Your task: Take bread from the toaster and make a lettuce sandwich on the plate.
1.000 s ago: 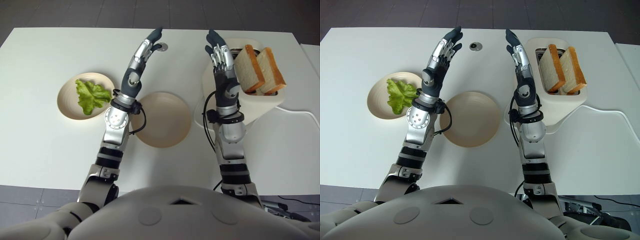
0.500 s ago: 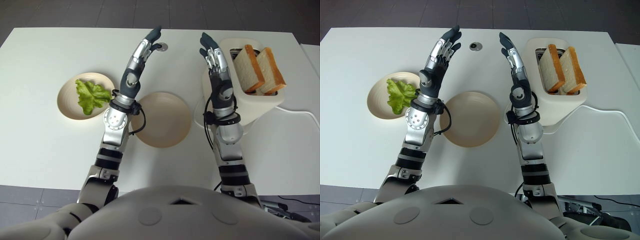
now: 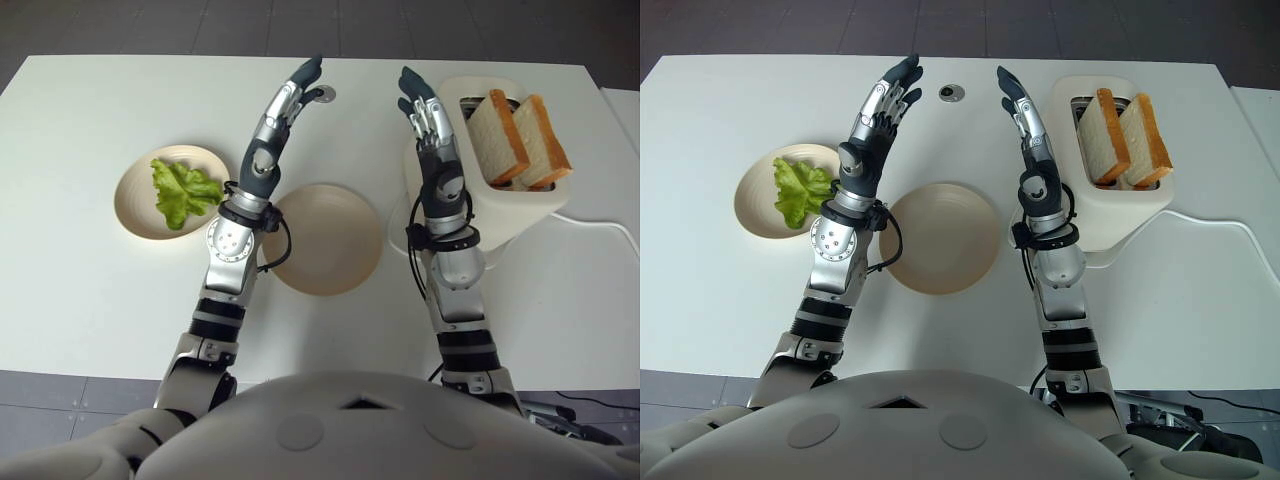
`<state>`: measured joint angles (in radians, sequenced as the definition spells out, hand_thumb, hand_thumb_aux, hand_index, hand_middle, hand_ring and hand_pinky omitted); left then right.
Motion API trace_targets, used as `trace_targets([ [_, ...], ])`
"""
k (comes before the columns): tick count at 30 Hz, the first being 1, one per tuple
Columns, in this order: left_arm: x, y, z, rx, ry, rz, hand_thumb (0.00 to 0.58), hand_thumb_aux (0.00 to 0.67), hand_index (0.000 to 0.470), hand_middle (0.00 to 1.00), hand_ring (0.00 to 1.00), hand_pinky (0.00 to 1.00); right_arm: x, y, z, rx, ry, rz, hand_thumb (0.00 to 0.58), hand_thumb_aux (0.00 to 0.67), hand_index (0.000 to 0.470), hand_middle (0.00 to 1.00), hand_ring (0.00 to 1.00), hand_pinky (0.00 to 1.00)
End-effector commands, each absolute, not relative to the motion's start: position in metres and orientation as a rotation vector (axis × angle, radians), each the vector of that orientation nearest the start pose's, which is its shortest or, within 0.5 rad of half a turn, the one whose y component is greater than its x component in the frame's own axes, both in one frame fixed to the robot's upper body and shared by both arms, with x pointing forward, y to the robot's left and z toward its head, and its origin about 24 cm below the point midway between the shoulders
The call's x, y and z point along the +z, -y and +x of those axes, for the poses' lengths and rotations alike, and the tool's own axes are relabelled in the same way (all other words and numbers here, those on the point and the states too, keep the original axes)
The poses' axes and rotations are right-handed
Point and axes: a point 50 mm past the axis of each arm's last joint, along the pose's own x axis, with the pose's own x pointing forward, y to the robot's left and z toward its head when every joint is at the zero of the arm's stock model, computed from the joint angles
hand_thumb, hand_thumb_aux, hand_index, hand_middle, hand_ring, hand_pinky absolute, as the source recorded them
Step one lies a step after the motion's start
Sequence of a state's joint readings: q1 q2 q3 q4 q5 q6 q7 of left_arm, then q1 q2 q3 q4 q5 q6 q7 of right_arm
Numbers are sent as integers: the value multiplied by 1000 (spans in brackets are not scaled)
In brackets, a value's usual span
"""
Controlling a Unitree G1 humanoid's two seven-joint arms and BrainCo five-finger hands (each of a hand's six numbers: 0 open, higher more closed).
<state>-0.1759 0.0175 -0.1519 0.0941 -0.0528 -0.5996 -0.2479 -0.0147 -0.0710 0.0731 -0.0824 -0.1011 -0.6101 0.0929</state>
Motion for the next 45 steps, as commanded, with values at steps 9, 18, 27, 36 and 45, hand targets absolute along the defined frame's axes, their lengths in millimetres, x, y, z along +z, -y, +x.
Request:
trace_targets([
  [9,116,-97,257,-419,666,2,0,0,0,0,0,0,195,204,187,108,916,-371,0,0,0,0,0,0],
  [18,114,-101,256,-402,658,6,0,0,0,0,0,0,182,282,201,-164,568,-975,0,0,0,0,0,0],
  [27,112,-101,257,-410,637,-11,0,0,0,0,0,0,120,321,204,-92,83,-1120,0,0,0,0,0,0],
  [36,113,-103,255,-407,637,-7,0,0,0,0,0,0,121,304,206,-34,140,-1105,104,63,44,0,0,0],
  [45,111,-101,253,-417,635,-19,0,0,0,0,0,0,157,307,207,-187,329,-976,580,670,470,1000,1000,1000],
])
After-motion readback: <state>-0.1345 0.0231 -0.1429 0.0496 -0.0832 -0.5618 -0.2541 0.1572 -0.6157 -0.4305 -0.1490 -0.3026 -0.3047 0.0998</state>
